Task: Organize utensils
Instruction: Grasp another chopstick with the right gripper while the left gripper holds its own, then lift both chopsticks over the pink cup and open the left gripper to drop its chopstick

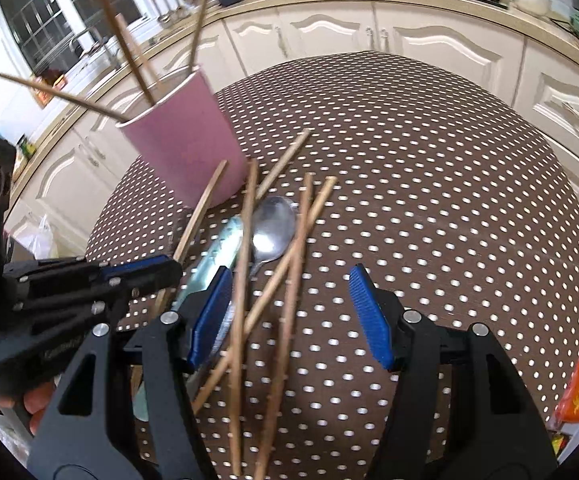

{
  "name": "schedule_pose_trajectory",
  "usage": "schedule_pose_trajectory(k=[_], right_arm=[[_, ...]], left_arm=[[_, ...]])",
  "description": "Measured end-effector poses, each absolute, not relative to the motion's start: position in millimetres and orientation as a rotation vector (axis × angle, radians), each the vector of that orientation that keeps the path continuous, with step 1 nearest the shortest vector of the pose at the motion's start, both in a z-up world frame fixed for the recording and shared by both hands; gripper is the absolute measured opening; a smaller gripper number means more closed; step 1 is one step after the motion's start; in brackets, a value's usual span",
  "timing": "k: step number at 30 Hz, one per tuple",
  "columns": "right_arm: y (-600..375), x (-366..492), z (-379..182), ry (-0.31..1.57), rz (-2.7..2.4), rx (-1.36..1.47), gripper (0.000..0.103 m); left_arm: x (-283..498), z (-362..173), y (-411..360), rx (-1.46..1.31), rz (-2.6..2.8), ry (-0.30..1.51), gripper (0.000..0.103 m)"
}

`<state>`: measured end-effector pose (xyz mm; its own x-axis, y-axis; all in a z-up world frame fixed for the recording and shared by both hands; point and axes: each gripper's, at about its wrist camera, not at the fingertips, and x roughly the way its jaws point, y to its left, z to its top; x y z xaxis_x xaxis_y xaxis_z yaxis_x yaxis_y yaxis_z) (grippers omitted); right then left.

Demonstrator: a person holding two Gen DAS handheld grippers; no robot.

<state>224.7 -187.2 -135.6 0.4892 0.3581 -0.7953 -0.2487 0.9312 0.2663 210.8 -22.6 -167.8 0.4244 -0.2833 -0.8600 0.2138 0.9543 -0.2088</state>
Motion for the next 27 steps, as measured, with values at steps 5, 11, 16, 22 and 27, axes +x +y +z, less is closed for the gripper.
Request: schedule_pose_trajectory(k=[5,11,16,22,27], right_arm=[[-160.9,233.3,-136.0,1.037,0.379,0.044,0.058],[-139.0,250.2,-147.3,1.127,0.367,-0.012,0.034],[-119.5,258.0,-154.9,1.166,0.355,-0.076,0.030],[-115.7,264.9,-158.4,1.163,0.357,-0.055,0.007],[-134.2,255.1,-144.3,1.095,0.384,0.040,0.007]], left_arm=[[196.2,-172.2,-7.0,-0.110,-0.314,1.089,0.006],[180.7,-179.8,16.6,-0.154,-0.303,1.095,0.006],[171.9,-177.0,41.7,-0.185,-0.277,1.081,0.006],[169.8,-173.9,71.3,-0.226,-0.250,1.066,0.006],[165.6,-164.9,84.4,-0.274,-0.233,1.019,0.006]])
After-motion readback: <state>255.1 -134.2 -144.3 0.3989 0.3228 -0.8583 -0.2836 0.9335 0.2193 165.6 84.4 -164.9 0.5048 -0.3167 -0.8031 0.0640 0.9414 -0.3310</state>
